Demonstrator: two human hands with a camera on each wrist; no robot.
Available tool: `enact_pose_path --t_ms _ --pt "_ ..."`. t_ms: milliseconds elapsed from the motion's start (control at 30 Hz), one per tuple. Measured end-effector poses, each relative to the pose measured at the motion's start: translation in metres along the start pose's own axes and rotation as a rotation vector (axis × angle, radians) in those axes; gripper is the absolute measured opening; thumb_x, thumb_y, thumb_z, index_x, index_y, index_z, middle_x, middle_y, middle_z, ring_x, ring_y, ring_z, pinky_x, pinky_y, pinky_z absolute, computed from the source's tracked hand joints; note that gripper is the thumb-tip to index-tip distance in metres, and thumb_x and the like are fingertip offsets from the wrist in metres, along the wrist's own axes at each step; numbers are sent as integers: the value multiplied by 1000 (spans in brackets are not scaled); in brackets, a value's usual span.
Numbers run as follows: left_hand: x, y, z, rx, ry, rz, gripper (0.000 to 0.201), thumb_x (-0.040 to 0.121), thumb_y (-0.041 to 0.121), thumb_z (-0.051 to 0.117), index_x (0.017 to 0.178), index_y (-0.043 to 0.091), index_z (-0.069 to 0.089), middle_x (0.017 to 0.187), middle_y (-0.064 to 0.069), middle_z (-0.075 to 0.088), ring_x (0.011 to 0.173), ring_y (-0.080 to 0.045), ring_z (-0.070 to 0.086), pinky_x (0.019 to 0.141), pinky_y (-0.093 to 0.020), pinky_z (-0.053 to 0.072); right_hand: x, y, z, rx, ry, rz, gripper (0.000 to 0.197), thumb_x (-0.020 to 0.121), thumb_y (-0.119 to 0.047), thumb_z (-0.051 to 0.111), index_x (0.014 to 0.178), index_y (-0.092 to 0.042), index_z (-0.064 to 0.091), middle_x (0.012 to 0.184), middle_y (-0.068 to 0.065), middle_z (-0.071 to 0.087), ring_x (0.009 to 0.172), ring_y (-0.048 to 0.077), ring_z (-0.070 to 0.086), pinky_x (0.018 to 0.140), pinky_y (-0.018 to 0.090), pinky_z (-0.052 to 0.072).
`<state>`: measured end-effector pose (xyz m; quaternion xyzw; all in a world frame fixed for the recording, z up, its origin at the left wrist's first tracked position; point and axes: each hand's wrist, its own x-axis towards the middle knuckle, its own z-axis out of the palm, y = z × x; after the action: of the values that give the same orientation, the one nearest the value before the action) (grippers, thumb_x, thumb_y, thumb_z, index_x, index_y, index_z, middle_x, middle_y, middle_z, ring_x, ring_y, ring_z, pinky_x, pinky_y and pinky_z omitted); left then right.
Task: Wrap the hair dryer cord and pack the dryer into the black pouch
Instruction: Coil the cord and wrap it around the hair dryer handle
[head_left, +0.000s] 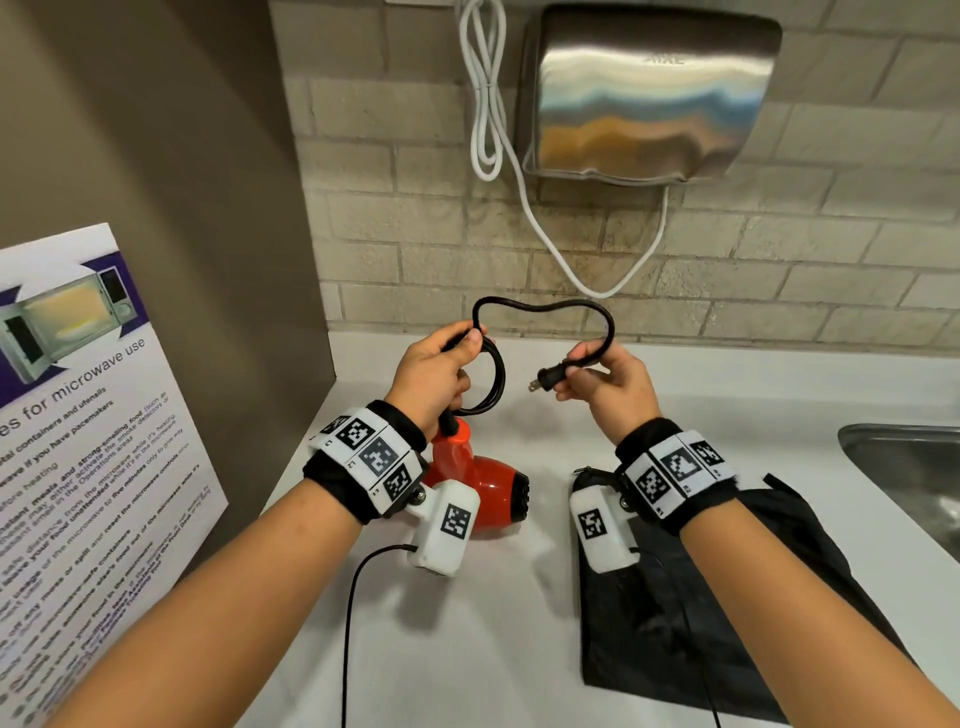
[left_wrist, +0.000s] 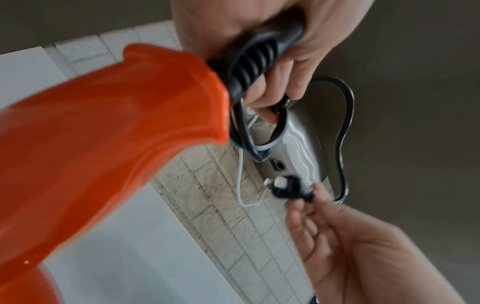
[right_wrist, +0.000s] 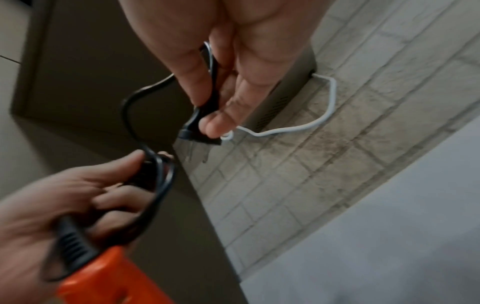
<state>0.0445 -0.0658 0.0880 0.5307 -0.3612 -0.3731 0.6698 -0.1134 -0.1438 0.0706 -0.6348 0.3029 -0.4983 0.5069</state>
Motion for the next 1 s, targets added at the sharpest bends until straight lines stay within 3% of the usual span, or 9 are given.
enact_pose_path --t_ms 233,333,433,567,633,733,833,900,1000 --pt "-3 1 6 -33 -13 26 13 93 19 50 89 20 62 78 5 51 55 -7 34 35 -14 21 -16 -14 24 35 -157 -161 34 78 19 54 75 -15 51 74 7 55 56 3 60 57 19 53" --pt "-5 1 9 -21 -17 31 13 93 22 50 90 22 62 78 4 56 58 -9 39 35 -14 22 -18 -9 30 -160 -135 -286 35 76 7 64 75 -26 51 74 -5 57 64 -1 57 63 13 48" --pt "-7 1 10 -8 -17 45 14 93 23 50 95 20 63 80 4 57 60 -9 42 36 -15 24 -15 -7 33 -312 -82 -361 37 76 0 67 73 -32 48 76 -7 55 67 5 55 65 13 46" --pt "-8 0 10 92 -9 84 16 92 27 52 98 21 65 100 -1 58 63 -6 44 39 -11 31 -14 -3 38 -436 -68 -452 18 73 0 69 70 -10 54 73 -13 46 66 -2 48 65 7 40" --pt "-8 0 11 120 -15 102 14 91 27 53 93 25 66 107 -3 54 66 -5 46 43 -12 33 -14 -2 41 -503 -69 -495 22 71 1 69 66 -9 50 69 -15 39 64 -2 43 63 6 38" --pt "-12 -1 14 61 -95 44 14 92 24 51 91 23 65 90 -3 55 60 -8 41 38 -15 30 -11 -1 45 -499 29 -468 30 71 5 61 71 -14 38 67 -12 36 60 -4 42 58 5 35" --pt "-18 -2 15 -15 -188 7 16 94 21 47 91 21 63 84 1 58 51 -5 46 35 -16 30 -5 -2 47 -454 53 -429 26 73 10 51 89 -10 46 77 -9 44 70 -11 48 64 -1 36" --pt "-19 -2 15 -28 -204 21 17 95 18 45 92 21 62 90 2 61 45 -4 51 34 -15 32 -2 2 46 -535 -3 -407 37 76 10 47 108 -8 52 94 1 55 84 0 54 78 5 40" --pt "-20 -1 15 -18 -188 28 17 94 16 46 103 22 59 87 2 58 42 -3 51 33 -14 31 0 8 43 -724 -52 -504 49 76 1 46 124 -11 47 106 15 59 94 24 58 84 32 49"
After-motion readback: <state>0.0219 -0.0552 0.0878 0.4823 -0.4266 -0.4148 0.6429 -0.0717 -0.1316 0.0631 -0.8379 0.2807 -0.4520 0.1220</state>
